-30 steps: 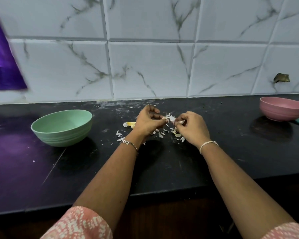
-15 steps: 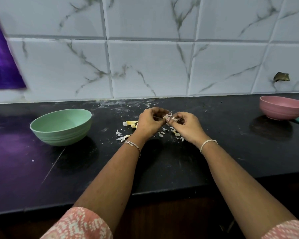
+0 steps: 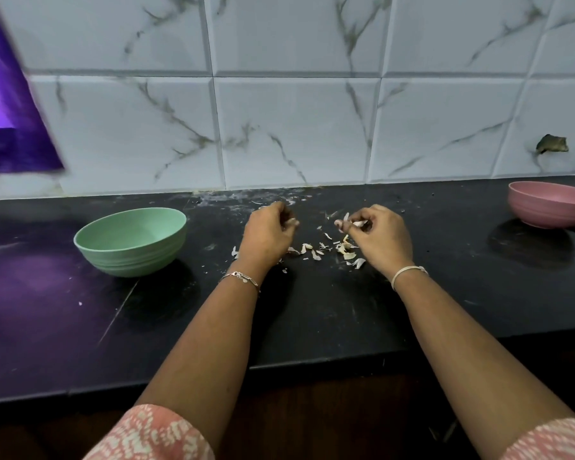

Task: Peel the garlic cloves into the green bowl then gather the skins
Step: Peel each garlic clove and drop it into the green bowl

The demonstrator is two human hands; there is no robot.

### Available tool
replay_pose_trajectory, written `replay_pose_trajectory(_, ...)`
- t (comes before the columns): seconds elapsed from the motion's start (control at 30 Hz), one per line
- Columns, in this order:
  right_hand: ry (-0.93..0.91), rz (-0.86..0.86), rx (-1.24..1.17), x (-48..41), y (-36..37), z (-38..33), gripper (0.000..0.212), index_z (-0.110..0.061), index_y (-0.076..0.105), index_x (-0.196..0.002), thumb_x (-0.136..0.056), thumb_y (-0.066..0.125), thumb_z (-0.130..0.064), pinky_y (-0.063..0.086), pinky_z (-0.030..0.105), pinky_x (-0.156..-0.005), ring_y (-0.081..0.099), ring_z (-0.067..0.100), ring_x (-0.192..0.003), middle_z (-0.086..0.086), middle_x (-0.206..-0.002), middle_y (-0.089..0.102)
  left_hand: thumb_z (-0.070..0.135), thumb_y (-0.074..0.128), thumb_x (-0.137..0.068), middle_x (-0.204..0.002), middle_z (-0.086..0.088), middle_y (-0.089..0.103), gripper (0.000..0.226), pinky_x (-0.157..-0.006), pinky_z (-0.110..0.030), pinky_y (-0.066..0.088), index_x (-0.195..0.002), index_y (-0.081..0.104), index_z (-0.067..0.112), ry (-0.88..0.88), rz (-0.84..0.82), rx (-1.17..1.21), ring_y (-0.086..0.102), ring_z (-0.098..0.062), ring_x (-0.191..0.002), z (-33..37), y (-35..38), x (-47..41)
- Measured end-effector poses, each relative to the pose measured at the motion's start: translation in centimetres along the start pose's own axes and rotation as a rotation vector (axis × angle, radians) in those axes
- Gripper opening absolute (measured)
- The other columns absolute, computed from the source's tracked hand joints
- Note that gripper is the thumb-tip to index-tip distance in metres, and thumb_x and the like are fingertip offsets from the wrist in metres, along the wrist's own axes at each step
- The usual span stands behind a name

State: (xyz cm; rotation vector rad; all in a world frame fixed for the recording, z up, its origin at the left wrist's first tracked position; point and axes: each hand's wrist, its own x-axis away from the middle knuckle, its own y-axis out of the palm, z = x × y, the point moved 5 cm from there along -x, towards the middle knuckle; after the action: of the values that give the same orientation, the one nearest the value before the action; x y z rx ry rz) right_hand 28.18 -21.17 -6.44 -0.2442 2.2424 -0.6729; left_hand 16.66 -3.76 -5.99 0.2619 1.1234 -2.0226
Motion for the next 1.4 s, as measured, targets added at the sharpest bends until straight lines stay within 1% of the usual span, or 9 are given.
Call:
replay_pose_trajectory(0.17, 0.008, -0.044, 0.119, 0.3, 0.1, -0.1, 0.029, -0.022, 0.064, -0.074, -0.071, 0.082, -0.045, 0.040, 0.029, -0.061, 0.055, 0.016, -0.074, -0.007, -0.078, 0.057, 0.028, 0.057, -0.094, -0.104, -0.008, 0.068, 0.021, -0.082, -0.031, 0.045, -0.104, 0.069, 0.014, -0.136, -0.010, -0.153, 0.061, -0.026, -0.101, -4.1, -2.3, 0.6)
replay_pose_trajectory(0.4, -0.024, -0.194, 0.116, 0.9, 1.1, 0.1, 0.026, -0.023, 0.071, -0.113, -0.088, 0.063, -0.019, 0.048, 0.031, -0.083, 0.061, 0.020, -0.097, -0.003, -0.104, 0.061, 0.028, 0.071, -0.084, -0.114, -0.007, 0.061, 0.018, -0.096, -0.029, 0.043, -0.102, 0.073, 0.023, -0.054, -0.036, -0.073, 0.055, -0.019, -0.112, -3.8, -2.3, 0.9)
replay_pose_trajectory(0.57, 0.031, -0.098, 0.130, 1.0, 0.3, -0.1, 0.006, -0.026, 0.071, -0.080, -0.077, 0.069, -0.031, 0.040, 0.025, -0.067, 0.058, 0.016, -0.080, -0.008, -0.082, 0.060, 0.059, 0.068, -0.070, -0.123, 0.000, 0.057, 0.033, -0.102, -0.047, 0.041, -0.098, 0.070, 0.040, 0.057, -0.301, -0.133, 0.045, -0.020, -0.124, -2.5, -0.3, 1.6)
replay_pose_trajectory(0.7, 0.039, -0.114, 0.140, 1.1, 0.4, -0.2, 0.017, -0.030, 0.058, -0.062, -0.074, 0.070, -0.031, 0.038, 0.025, -0.064, 0.056, 0.015, -0.074, -0.009, -0.072, 0.055, 0.043, 0.066, -0.083, -0.123, 0.003, 0.056, 0.016, -0.101, -0.047, 0.039, -0.097, 0.070, 0.035, 0.016, -0.277, -0.292, 0.043, -0.020, -0.125, -3.1, -0.4, 1.4)
replay_pose_trajectory(0.8, 0.056, -0.106, 0.131, 1.0, 0.5, -0.1, 0.014, -0.026, 0.064, -0.064, -0.073, 0.072, -0.033, 0.042, 0.026, -0.065, 0.058, 0.016, -0.075, -0.009, -0.073, 0.058, 0.027, 0.060, -0.085, -0.121, 0.001, 0.056, 0.017, -0.099, -0.045, 0.036, -0.099, 0.070, 0.030, -0.032, -0.226, -0.338, 0.046, -0.021, -0.121, -3.3, -1.0, 1.4)
replay_pose_trajectory(1.07, 0.030, -0.115, 0.191, 1.1, 0.0, -0.5, 0.031, -0.024, 0.053, -0.063, -0.071, 0.081, -0.035, 0.036, 0.027, -0.064, 0.055, 0.016, -0.078, -0.007, -0.079, 0.056, 0.028, 0.061, -0.086, -0.107, 0.004, 0.052, 0.015, -0.096, -0.042, 0.035, -0.101, 0.065, 0.029, -0.036, -0.196, -0.291, 0.048, -0.020, -0.116, -3.1, -1.2, 1.5)
replay_pose_trajectory(1.2, -0.028, -0.119, 0.134, 0.9, 0.4, -0.6, 0.011, -0.026, 0.071, -0.090, -0.082, 0.074, -0.032, 0.043, 0.027, -0.071, 0.057, 0.016, -0.083, -0.006, -0.088, 0.057, 0.030, 0.062, -0.088, -0.114, 0.002, 0.055, 0.015, -0.098, -0.045, 0.035, -0.100, 0.069, 0.032, -0.014, -0.215, -0.348, 0.048, -0.020, -0.118, -3.1, -1.1, 1.4)
replay_pose_trajectory(1.3, -0.032, -0.141, 0.057, 0.8, 0.7, -0.3, 0.026, -0.025, 0.069, -0.118, -0.095, 0.059, -0.027, 0.045, 0.027, -0.077, 0.059, 0.016, -0.090, -0.008, -0.092, 0.057, 0.031, 0.061, -0.090, -0.109, 0.003, 0.055, 0.014, -0.097, -0.045, 0.034, -0.101, 0.069, 0.029, 0.029, -0.183, -0.333, 0.049, -0.019, -0.115, -2.9, -1.0, 1.1)
replay_pose_trajectory(1.4, -0.024, -0.146, 0.024, 0.8, 0.7, -0.3, 0.031, -0.028, 0.064, -0.127, -0.097, 0.058, -0.027, 0.046, 0.029, -0.076, 0.057, 0.013, -0.085, -0.010, -0.092, 0.059, 0.032, 0.059, -0.092, -0.100, 0.011, 0.062, 0.010, -0.094, -0.043, 0.037, -0.098, 0.064, 0.025, 0.090, -0.132, -0.252, 0.056, -0.017, -0.105, -2.2, -0.8, 0.9)
